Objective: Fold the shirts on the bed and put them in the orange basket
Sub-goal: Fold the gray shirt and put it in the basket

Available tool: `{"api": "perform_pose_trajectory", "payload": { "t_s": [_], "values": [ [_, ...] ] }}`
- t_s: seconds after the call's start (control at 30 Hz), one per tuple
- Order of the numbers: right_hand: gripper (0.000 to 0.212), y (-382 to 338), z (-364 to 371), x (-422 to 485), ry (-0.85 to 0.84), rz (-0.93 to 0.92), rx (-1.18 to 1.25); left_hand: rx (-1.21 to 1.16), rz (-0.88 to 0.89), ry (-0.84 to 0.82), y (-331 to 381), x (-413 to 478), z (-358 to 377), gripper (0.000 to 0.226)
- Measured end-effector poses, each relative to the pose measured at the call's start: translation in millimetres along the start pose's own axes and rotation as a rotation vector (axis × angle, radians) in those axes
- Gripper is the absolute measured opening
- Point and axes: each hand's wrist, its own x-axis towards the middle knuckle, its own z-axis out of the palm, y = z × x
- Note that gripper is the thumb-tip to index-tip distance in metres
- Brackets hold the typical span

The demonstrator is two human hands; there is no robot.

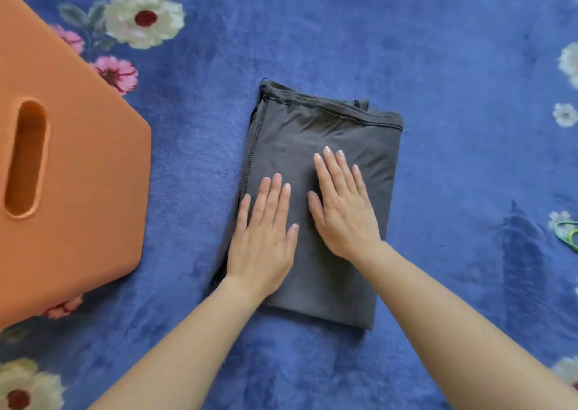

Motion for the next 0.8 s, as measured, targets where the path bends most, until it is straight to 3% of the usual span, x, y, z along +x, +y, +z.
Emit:
{"api": "perform_pose_trajectory", "payload": {
  "t_s": [0.13, 0.23, 0.37, 0.57, 0.7, 0.8],
  "values": [
    [0.067, 42, 0, 45, -0.077, 0.006, -0.096, 0.011, -0.078, 0.019, -22, 11, 20, 0.069],
    [0.061, 86, -3, 58, -0.083, 0.241, -0.159, -0.021, -0.072, 0.051, -22, 9, 27, 0.070],
    [0.058, 104, -12, 48, -0.057, 0.582, -0.048, -0.043, -0.089, 0.044, -22, 11, 30, 0.070],
    [0.068, 16, 11, -82, 0.006, 0.508, 0.264, -0.175, -0.167, -0.020, -23, 1, 12, 0.065],
    [0.054, -31, 2, -145, 0.202, 0.830, 0.624, -0.432, -0.322, 0.053, -26, -28, -6, 0.055],
    [0.046, -25, -12, -143, 0.168, 1.084, 0.992, -0.654, -0.531, -0.006, -26, -42, -26, 0.057]
  ]
}}
